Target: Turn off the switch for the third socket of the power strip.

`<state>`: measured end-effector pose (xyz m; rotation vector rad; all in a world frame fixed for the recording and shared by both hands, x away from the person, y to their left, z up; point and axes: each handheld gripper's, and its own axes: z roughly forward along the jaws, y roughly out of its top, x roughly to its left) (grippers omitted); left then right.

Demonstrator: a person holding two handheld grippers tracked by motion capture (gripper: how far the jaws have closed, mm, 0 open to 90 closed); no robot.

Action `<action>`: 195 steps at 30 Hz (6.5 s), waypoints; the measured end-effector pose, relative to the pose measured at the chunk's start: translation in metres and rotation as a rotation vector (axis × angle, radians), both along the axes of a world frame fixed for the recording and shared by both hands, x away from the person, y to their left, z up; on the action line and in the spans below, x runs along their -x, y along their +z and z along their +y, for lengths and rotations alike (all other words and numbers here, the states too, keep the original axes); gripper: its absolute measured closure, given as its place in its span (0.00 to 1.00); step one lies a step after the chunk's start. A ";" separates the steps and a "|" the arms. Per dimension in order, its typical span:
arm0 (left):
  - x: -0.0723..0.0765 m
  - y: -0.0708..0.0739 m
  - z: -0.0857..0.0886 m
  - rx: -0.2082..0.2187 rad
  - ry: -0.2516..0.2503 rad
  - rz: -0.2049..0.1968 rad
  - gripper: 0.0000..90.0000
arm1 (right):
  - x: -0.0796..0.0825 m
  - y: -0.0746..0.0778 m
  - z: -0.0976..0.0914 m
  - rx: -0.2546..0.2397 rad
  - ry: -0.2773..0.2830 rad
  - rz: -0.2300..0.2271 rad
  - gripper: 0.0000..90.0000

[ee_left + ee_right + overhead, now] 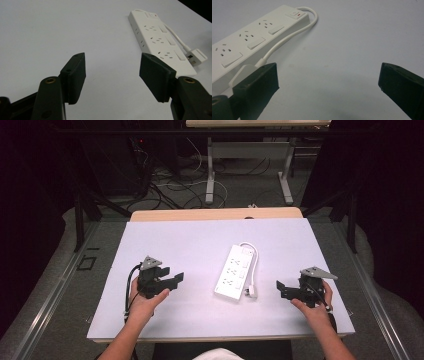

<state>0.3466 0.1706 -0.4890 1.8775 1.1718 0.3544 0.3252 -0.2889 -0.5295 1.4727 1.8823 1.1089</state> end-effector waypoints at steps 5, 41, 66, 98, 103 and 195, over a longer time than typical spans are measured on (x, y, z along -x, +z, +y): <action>-0.005 0.004 -0.010 0.005 -0.006 -0.005 0.42 | -0.001 -0.001 0.000 -0.003 0.008 -0.003 0.03; -0.022 0.016 -0.102 0.070 -0.184 -0.005 0.48 | -0.001 -0.002 0.000 -0.019 0.011 -0.004 0.03; -0.028 -0.005 -0.144 0.086 -0.254 0.155 0.54 | -0.001 -0.002 -0.001 -0.025 0.022 0.007 0.03; -0.043 -0.032 -0.160 0.080 -0.234 0.336 0.77 | -0.002 -0.003 -0.002 -0.028 0.026 0.015 0.03; -0.045 -0.035 -0.162 0.079 -0.224 0.368 0.81 | -0.002 -0.003 -0.001 -0.033 0.027 0.018 0.03; -0.046 -0.037 -0.173 -0.010 -0.244 0.426 1.00 | -0.004 -0.005 0.000 -0.036 0.033 0.017 0.03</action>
